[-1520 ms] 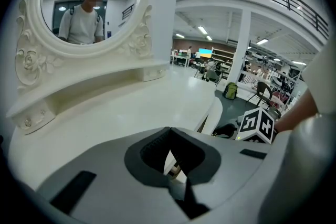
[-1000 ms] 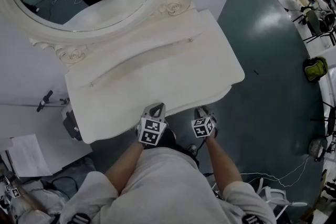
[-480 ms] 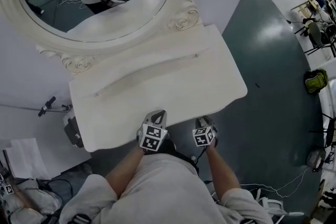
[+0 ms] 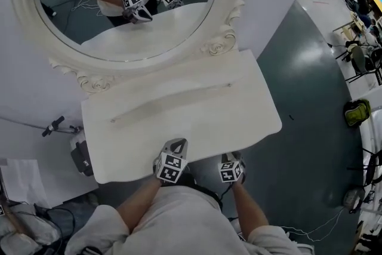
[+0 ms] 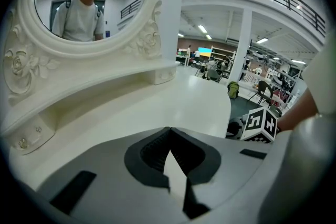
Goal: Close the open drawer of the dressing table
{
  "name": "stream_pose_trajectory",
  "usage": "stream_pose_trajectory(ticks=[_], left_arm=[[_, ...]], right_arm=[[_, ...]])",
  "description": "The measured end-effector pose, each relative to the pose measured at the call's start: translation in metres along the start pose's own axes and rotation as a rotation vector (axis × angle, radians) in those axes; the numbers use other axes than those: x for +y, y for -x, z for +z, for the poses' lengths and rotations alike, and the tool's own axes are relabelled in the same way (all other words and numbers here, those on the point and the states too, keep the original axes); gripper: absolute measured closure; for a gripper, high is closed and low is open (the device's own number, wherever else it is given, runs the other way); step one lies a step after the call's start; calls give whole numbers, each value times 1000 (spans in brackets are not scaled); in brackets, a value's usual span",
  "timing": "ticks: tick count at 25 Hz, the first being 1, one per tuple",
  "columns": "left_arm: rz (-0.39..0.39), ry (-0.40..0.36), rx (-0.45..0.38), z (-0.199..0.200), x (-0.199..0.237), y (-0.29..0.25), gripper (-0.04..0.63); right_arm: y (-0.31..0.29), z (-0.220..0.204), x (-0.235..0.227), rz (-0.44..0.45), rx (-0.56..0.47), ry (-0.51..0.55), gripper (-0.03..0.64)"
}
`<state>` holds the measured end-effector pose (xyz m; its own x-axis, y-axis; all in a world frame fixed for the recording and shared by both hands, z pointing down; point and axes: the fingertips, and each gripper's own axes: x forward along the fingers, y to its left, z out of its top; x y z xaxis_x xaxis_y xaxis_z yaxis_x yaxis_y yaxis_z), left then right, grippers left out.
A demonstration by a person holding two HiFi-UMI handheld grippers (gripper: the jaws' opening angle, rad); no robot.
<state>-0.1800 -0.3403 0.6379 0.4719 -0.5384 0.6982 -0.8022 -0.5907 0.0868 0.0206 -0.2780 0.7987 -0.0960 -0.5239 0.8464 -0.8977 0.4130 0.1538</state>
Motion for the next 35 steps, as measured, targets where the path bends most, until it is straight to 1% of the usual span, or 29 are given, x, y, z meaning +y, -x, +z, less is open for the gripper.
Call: stream_pose_trajectory(ticks=[3,7,9,13,14,16,18,19,21,23,24,25,26,27,29,31,33,35], left_arm=[[3,-3,-2,1,6,3,588],[40,15,-21,8,12,3,588],[58,46,-25,7,7,11,588],[116,100,-48,2,-6,42,588],[138,116,-56,0,-9,51,588],[183,166,-72,-3,-20,67,588],[223,221,-88,-9,-37,78,588],[239,242,-95,-13,-46,83,588],[264,271,-104,-21,-63,94,588],[291,292,-119,-27,-78,103,588],[305,307,-135,-29,-85,107,588],[320,323,-157,-29,-92,110,588],[333,339,-183,-28,-99,114,588],[347,353,-213,-26,-105,118,588],[378,369,-265,-22,-115,130,588],[412,367,-306,-19,-125,142,588],[439,357,-345,-16,-136,152,588],[458,346,-385,-10,-144,161,588]], right_arm=[[0,0,3,-1,7,0,477],[-8,11,-5,9,9,-11,477],[-8,10,-5,43,39,-7,476],[-5,-3,1,147,172,-60,457],[-4,-4,1,159,183,-55,457],[1,-2,-5,149,155,-1,451],[13,0,-14,131,101,42,447],[21,1,-17,128,73,44,445],[40,8,-16,130,9,33,446],[65,21,-14,114,-73,55,449],[80,32,-13,103,-132,77,476],[97,45,-10,100,-201,95,522],[116,59,-5,112,-274,105,565],[136,74,3,138,-346,110,587],[180,101,22,198,-484,111,598],[223,123,35,234,-606,99,601],[258,135,41,255,-693,89,601],[285,141,42,267,-754,92,601]])
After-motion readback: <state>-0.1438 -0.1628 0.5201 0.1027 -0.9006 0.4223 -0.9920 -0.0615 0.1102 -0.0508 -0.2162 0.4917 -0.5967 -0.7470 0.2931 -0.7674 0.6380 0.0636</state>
